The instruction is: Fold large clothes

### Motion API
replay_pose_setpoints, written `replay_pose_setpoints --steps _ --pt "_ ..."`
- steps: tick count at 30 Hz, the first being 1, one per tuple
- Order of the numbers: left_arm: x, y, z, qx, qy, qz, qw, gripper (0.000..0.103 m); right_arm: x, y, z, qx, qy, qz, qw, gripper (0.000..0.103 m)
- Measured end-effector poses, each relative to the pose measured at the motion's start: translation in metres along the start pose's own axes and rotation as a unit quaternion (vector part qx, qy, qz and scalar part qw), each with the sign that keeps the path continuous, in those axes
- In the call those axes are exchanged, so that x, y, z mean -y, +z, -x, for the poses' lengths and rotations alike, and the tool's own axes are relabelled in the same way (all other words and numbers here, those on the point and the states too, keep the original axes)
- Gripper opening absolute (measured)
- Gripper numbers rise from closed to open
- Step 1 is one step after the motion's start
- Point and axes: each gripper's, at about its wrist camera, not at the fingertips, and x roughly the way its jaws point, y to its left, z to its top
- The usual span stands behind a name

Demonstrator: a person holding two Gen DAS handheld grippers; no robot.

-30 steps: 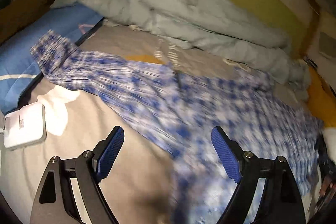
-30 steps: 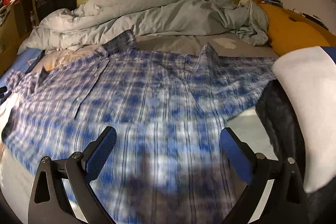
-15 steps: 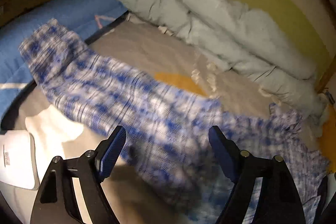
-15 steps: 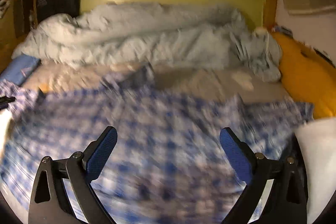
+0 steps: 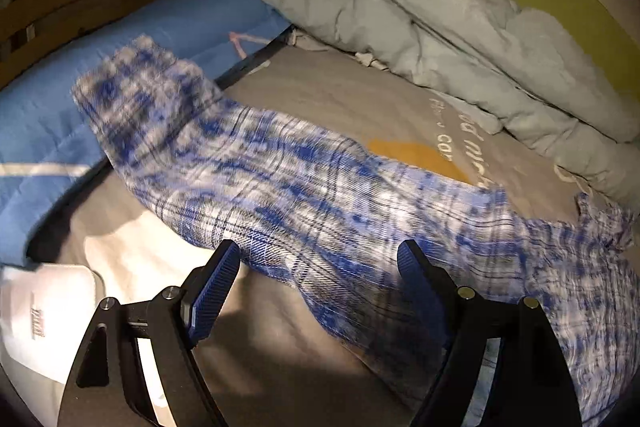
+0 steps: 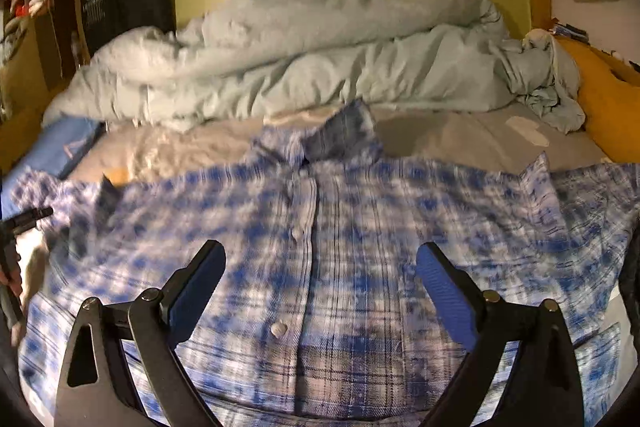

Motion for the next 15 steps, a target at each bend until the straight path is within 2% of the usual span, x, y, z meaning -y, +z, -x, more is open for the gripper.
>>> replay_pose_setpoints --steps 2,5,7,10,12,15 --pt "-0.005 -0.001 -0.007 -0.011 -0.010 0.012 0.9998 0.067 0.003 -0.004 -0.004 -0.009 0.014 -0.011 1.000 0.095" --pt "-0.007 -0.002 -0.005 -0.001 -0.006 0.012 0.9999 0.018 0.008 -0.005 -0.004 -0.012 0.021 -0.024 0.999 0.095" --pt "-0.005 -0.002 0.005 0.019 -0.018 0.009 0.9996 0.004 0.012 -0.006 -0.003 -0.010 0.012 -0.029 0.999 0.095" --pt "0.006 0.003 0.032 0.057 -0.044 0.006 0.9974 0.003 0.019 -0.007 -0.006 -0.017 0.005 -0.043 0.999 0.095" --pt "0.022 0.004 0.059 0.081 -0.079 -0.003 0.9936 0.003 0.024 -0.007 -0.007 -0.021 0.003 -0.050 0.999 0.095" --pt "0.075 0.000 0.102 0.097 -0.137 -0.054 0.9844 0.003 0.029 -0.006 -0.008 -0.022 -0.006 -0.052 0.998 0.095"
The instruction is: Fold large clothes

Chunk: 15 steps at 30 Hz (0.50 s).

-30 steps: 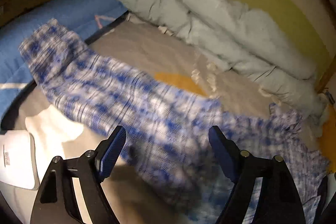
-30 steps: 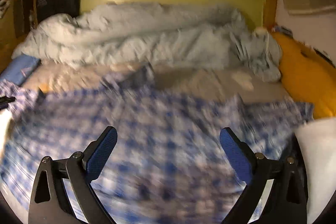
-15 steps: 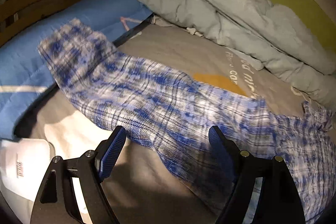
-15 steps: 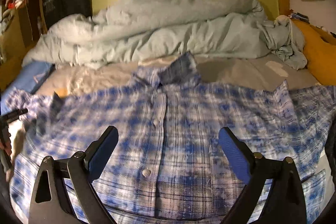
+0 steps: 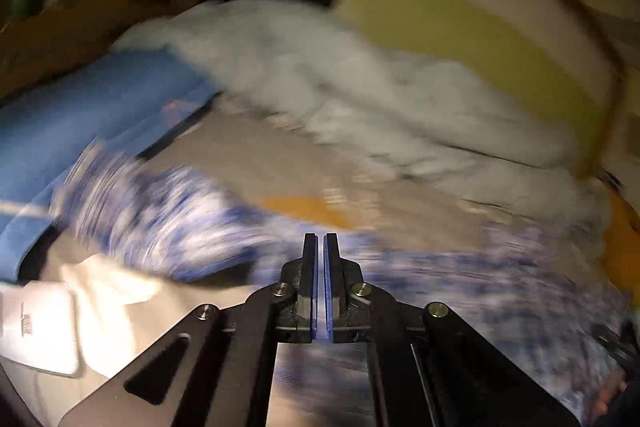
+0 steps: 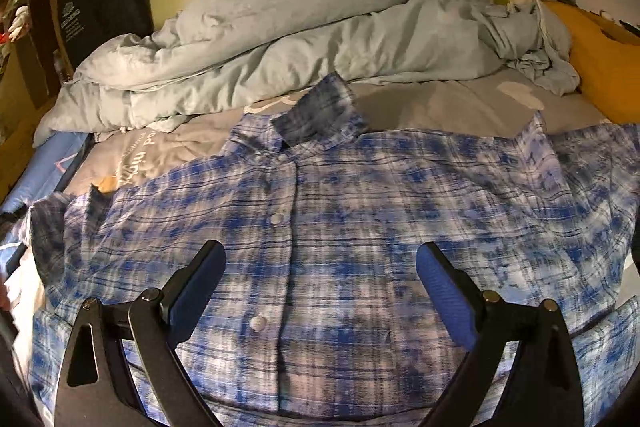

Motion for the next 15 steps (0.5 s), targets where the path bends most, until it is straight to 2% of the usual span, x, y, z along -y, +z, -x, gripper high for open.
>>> replay_pose_setpoints --steps 3,6,8,11,15 --pt "0.069 0.000 0.018 -0.003 -0.045 -0.059 0.9972 0.003 0.005 0.001 0.000 -0.003 0.003 -0.007 1.000 0.095" --pt "0.121 -0.006 0.028 -0.016 -0.106 -0.077 0.9913 0.003 0.008 0.001 0.001 -0.003 0.005 -0.012 1.000 0.095" --pt "0.143 -0.011 0.030 -0.014 -0.107 -0.090 0.9901 0.003 0.010 0.001 0.001 -0.004 0.004 -0.012 1.000 0.095" --pt "0.144 -0.016 0.019 -0.015 -0.084 -0.091 0.9922 0.003 0.011 0.000 -0.001 -0.009 0.003 -0.010 1.000 0.095" --pt "0.116 -0.027 0.009 -0.026 -0.087 -0.065 0.9937 0.003 0.009 -0.001 -0.001 -0.010 0.003 -0.005 1.000 0.095"
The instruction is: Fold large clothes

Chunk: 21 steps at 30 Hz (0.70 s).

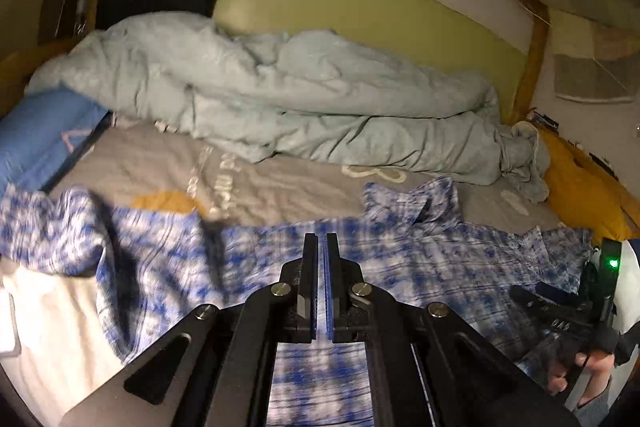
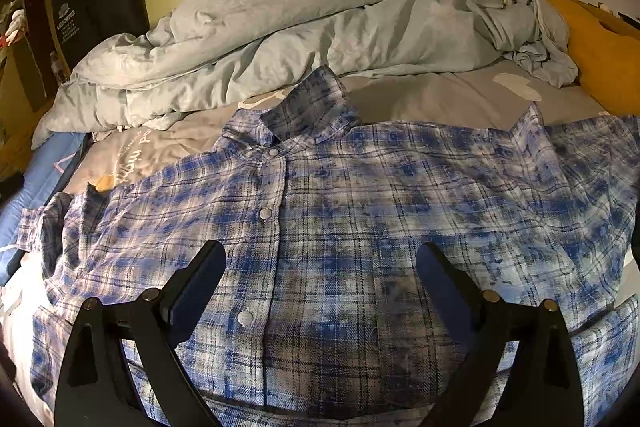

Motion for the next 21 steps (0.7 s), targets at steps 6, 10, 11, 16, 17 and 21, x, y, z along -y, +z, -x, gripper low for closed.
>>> replay_pose_setpoints --steps 6,10,11,16,17,21 --pt "-0.043 -0.017 -0.011 -0.011 0.022 0.025 0.9994 0.003 -0.006 -0.002 -0.003 -0.002 -0.012 0.014 1.000 0.095" --pt "-0.075 -0.012 -0.013 -0.033 0.036 0.061 0.9969 0.022 -0.014 -0.005 -0.005 -0.003 -0.023 0.029 0.999 0.095" --pt "-0.088 -0.011 -0.012 -0.038 0.046 0.077 0.9952 0.036 -0.016 -0.006 -0.006 -0.003 -0.024 0.033 0.999 0.095" --pt "-0.132 -0.012 0.001 -0.028 0.103 0.118 0.9872 0.075 -0.027 -0.010 -0.010 -0.008 -0.030 0.055 0.998 0.095" --pt "-0.140 -0.013 0.002 -0.026 0.106 0.127 0.9858 0.075 -0.028 -0.011 -0.010 -0.008 -0.029 0.057 0.998 0.095" --pt "-0.170 -0.020 -0.013 -0.050 0.115 0.163 0.9786 0.075 -0.029 -0.011 -0.008 -0.005 -0.028 0.057 0.998 0.095"
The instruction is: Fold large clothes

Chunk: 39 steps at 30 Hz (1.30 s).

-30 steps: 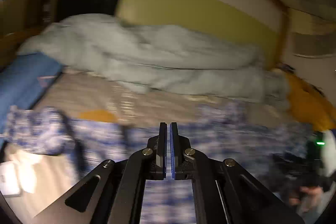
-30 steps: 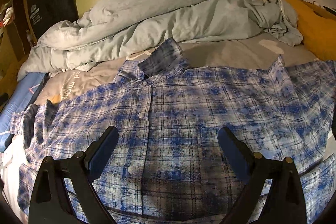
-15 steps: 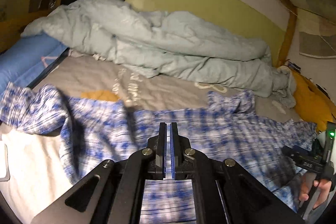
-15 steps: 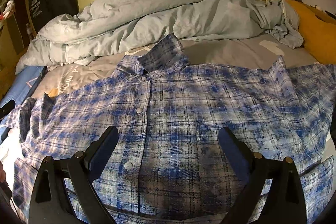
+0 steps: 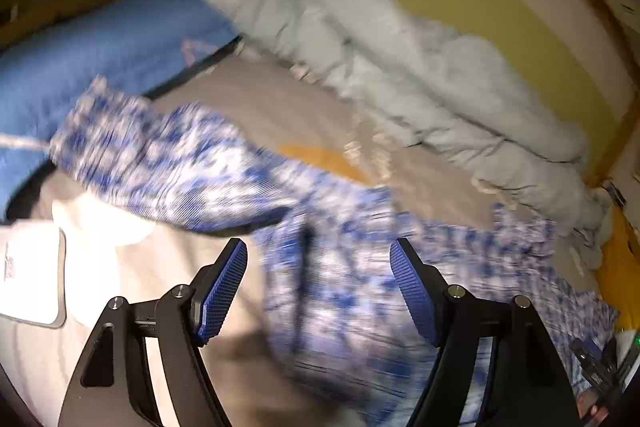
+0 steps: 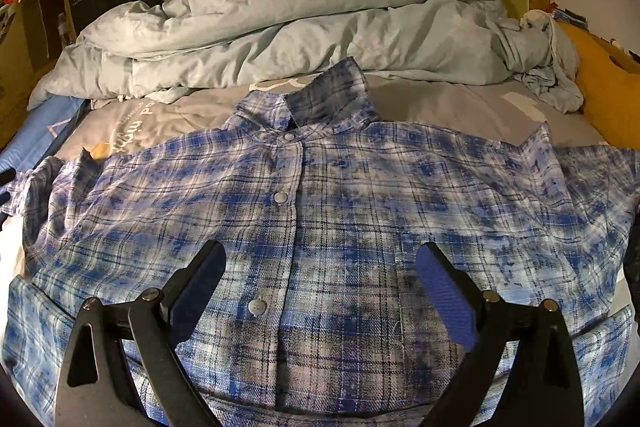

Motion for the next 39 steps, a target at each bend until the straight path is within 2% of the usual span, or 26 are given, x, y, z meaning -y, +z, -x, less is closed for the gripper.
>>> replay_pose_setpoints --steps 2,3,5,7,10,12,14,16,18,22,27,30,32,34,36,39 --pt "-0.015 -0.002 -0.019 -0.010 0.010 0.013 0.9998 0.073 0.001 0.000 -0.001 -0.002 0.001 -0.004 1.000 0.095" --pt "-0.019 -0.003 -0.023 -0.010 0.009 0.015 0.9998 0.067 0.001 0.000 -0.002 -0.004 0.001 -0.006 1.000 0.095" --pt "-0.026 -0.005 -0.034 -0.013 0.002 0.023 0.9997 0.025 0.002 0.000 -0.003 -0.006 0.001 -0.008 1.000 0.095" --pt "-0.024 -0.006 -0.035 -0.010 -0.027 0.018 0.9994 0.007 0.002 -0.001 -0.003 -0.006 0.001 -0.008 1.000 0.095" --pt "-0.001 -0.007 -0.018 0.025 -0.030 -0.027 0.9989 0.006 0.002 -0.001 -0.003 -0.006 0.001 -0.007 1.000 0.095" --pt "0.019 -0.009 0.002 0.044 -0.041 -0.047 0.9970 0.006 0.003 -0.001 -0.004 -0.007 0.000 -0.007 1.000 0.095" --pt "0.045 -0.013 0.027 0.058 -0.093 -0.057 0.9924 0.006 0.004 -0.001 -0.004 -0.008 0.001 -0.007 1.000 0.095" --pt "0.075 -0.018 0.047 0.067 -0.116 -0.086 0.9872 0.006 0.005 -0.001 -0.004 -0.008 0.003 -0.010 1.000 0.095" --pt "0.117 -0.034 0.062 0.069 -0.137 -0.137 0.9787 0.006 0.006 -0.001 -0.005 -0.010 0.003 -0.013 1.000 0.095" --pt "0.166 -0.067 0.046 0.022 -0.156 -0.191 0.9688 0.006 0.009 -0.001 -0.007 -0.017 0.008 -0.021 1.000 0.095" --pt "0.187 -0.097 0.014 -0.036 -0.144 -0.227 0.9626 0.006 0.008 -0.001 -0.008 -0.019 0.010 -0.020 1.000 0.095" --pt "0.187 -0.097 0.024 -0.013 -0.133 -0.229 0.9642 0.022 0.008 -0.001 -0.008 -0.020 0.009 -0.020 1.000 0.095" --pt "0.183 -0.093 0.041 0.018 -0.118 -0.222 0.9678 0.048 0.008 -0.001 -0.008 -0.020 0.009 -0.021 1.000 0.095" --pt "0.175 -0.082 0.053 0.044 -0.117 -0.211 0.9694 0.063 0.008 -0.001 -0.008 -0.020 0.008 -0.022 1.000 0.096" --pt "0.163 -0.070 0.064 0.058 -0.109 -0.202 0.9716 0.064 0.008 -0.001 -0.008 -0.021 0.008 -0.022 1.000 0.096" --pt "0.122 -0.043 0.073 0.084 -0.072 -0.153 0.9820 0.070 0.008 -0.001 -0.008 -0.021 0.007 -0.020 1.000 0.096"
